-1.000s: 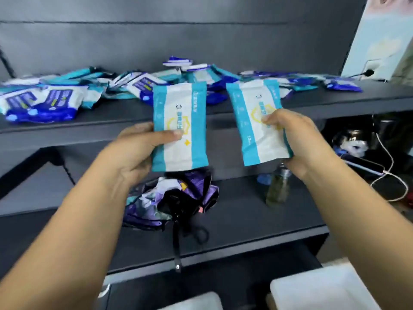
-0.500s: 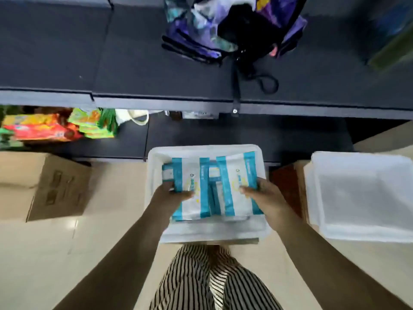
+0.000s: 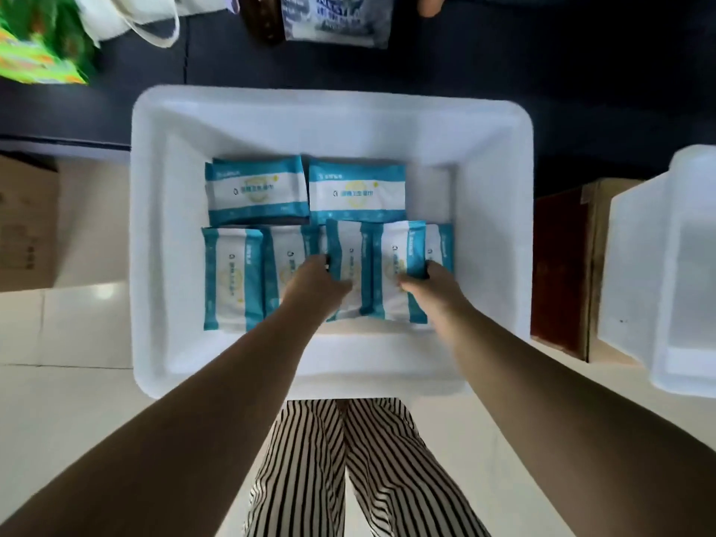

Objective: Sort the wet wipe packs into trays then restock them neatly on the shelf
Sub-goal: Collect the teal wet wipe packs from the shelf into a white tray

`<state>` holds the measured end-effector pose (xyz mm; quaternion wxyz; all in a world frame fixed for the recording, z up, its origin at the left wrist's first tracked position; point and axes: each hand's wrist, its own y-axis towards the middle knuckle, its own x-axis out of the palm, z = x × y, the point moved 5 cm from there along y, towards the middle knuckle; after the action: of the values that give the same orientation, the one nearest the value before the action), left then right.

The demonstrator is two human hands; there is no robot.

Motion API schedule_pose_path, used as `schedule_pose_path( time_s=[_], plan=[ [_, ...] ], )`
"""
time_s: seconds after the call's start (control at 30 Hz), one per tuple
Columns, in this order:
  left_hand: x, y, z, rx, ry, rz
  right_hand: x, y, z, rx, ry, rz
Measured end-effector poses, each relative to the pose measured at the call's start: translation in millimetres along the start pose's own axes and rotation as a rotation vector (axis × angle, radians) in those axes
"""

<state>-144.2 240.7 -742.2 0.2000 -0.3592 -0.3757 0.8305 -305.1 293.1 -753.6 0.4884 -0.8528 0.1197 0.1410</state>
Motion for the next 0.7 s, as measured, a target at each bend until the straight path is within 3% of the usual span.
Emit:
schedule_pose_path(
  time_s=[0.17, 0.23, 0.33, 0.5, 0.7],
  plan=[
    [-34.2, -45.1, 2.5, 0.064, 0.105, 0.044, -31.0, -29.2, -23.6, -0.078, -0.123, 0.103],
    [-59.6, -73.2, 19.4, 0.086, 0.113, 0.073, -42.4, -54.3, -48.5, -0.131, -0.105, 0.056],
    [-115.0, -127.0, 75.0, 0.222, 0.222, 0.154, -66.1, -112.9, -117.9, -0.318, -0.075, -0.010],
    [-217.8, -231.0, 192.8, 0.537, 0.407, 0.337, -123.9, -236.4, -261.5, -0.668, -0.230, -0.253],
    [-320.0, -378.1, 288.1, 0.776, 0.343, 0.551, -201.6, -398.4, -390.3, -1.030, -0.492, -0.179]
  ],
)
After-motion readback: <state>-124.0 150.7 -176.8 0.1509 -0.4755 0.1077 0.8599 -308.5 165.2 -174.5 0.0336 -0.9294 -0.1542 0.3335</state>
